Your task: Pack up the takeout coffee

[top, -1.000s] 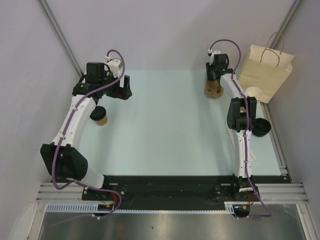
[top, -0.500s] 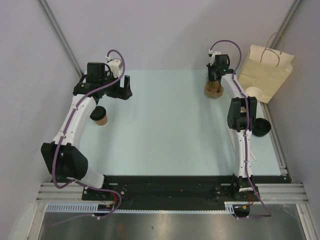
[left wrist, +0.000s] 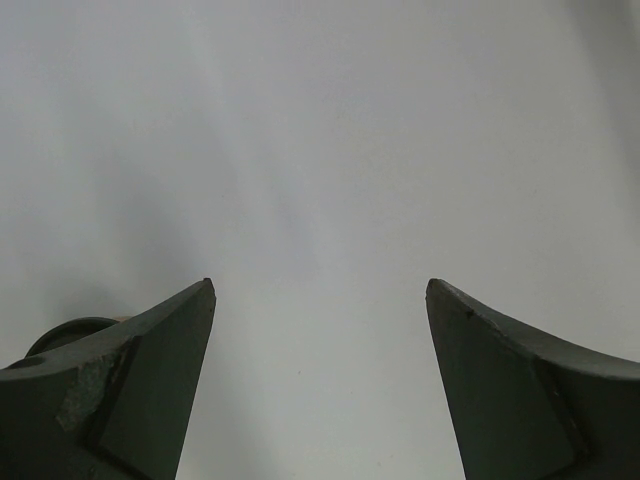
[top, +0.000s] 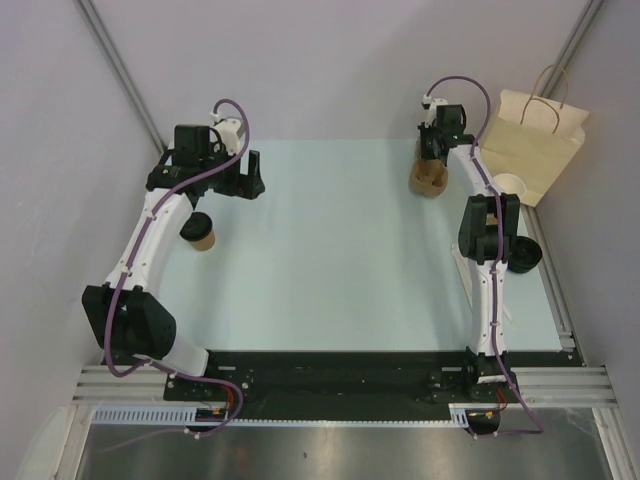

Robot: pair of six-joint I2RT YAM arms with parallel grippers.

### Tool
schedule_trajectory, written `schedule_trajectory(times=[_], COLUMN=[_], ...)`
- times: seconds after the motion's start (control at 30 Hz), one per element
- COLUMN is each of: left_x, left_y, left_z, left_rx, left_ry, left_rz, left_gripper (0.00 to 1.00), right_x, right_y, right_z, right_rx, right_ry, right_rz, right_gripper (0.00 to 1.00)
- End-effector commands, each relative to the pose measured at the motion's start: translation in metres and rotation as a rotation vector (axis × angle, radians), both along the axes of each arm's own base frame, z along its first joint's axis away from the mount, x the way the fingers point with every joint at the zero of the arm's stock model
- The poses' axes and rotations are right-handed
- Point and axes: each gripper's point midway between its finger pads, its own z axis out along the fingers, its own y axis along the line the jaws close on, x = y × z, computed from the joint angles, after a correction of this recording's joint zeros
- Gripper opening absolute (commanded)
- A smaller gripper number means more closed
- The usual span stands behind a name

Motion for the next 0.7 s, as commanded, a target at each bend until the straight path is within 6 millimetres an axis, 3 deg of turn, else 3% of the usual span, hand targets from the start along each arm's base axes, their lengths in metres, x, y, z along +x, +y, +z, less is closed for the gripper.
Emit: schedule_trajectory(times=[0.0,0.3,0.53,0.67], left_x=[0.008,0.008,0.006,0.007], left_y=[-0.005,-0.006,-0.009,-0.013], left_z=[0.022,0.023,0.027,0.029], left_rx=[-0.036,-0.043,-0.055,-0.077], left_ry=[-0.062,-0.062,-0.076,-0.076], left_rz=[-0.002,-0.007,-0.021,-0.028], left_gripper=[0.92,0.92,0.92,0.92], right_x=[0.001,-0.007,-0.023,-0.032], right_y=[-0.002,-0.006,0.004,0.003], right_z=[0.097,0.106,0.135,0.137], right_rx=[0.04,0.039,0.065,0.052], right_ry=[-0.172,-0.17,-0.2,-0.205], right_rz=[0.005,0.013,0.065,0.081], right_gripper=[0.0,0.0,0.0,0.0])
